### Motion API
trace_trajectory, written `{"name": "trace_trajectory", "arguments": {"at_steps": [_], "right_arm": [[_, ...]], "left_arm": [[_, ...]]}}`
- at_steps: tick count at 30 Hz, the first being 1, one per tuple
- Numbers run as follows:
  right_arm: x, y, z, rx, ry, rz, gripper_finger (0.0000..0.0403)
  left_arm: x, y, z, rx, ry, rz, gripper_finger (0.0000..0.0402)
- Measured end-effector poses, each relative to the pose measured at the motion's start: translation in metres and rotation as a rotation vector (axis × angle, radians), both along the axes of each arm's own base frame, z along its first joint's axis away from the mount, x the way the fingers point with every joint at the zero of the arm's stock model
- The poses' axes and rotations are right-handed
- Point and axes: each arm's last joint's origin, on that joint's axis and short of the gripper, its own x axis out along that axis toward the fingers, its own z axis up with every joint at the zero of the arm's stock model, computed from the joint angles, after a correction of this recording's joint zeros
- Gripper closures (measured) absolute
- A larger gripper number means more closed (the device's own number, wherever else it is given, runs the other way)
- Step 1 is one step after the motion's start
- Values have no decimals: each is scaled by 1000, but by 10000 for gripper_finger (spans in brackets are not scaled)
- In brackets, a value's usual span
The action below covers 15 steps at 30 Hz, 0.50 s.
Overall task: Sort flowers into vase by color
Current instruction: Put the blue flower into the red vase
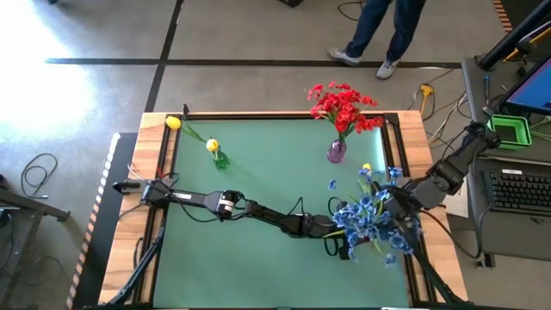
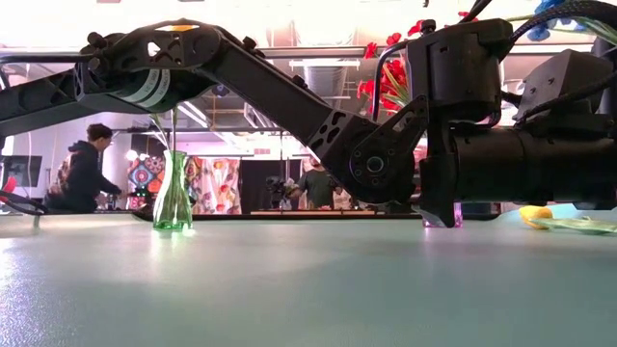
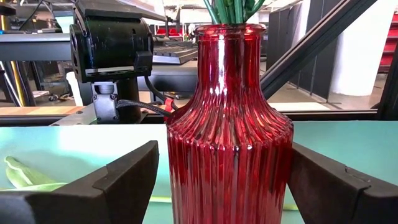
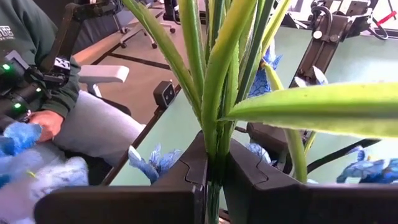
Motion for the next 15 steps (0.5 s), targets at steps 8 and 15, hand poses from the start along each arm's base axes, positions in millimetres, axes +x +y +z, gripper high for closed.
{"name": "trace_trajectory", "arguments": {"at_steps": [8, 15], "right_arm": [[0, 0, -6, -14, 13, 1, 380], [1, 0, -10, -21, 22, 1, 380]], "left_arm": [[0, 0, 0, 0, 0, 0, 93], [0, 0, 0, 0, 0, 0, 93]]}}
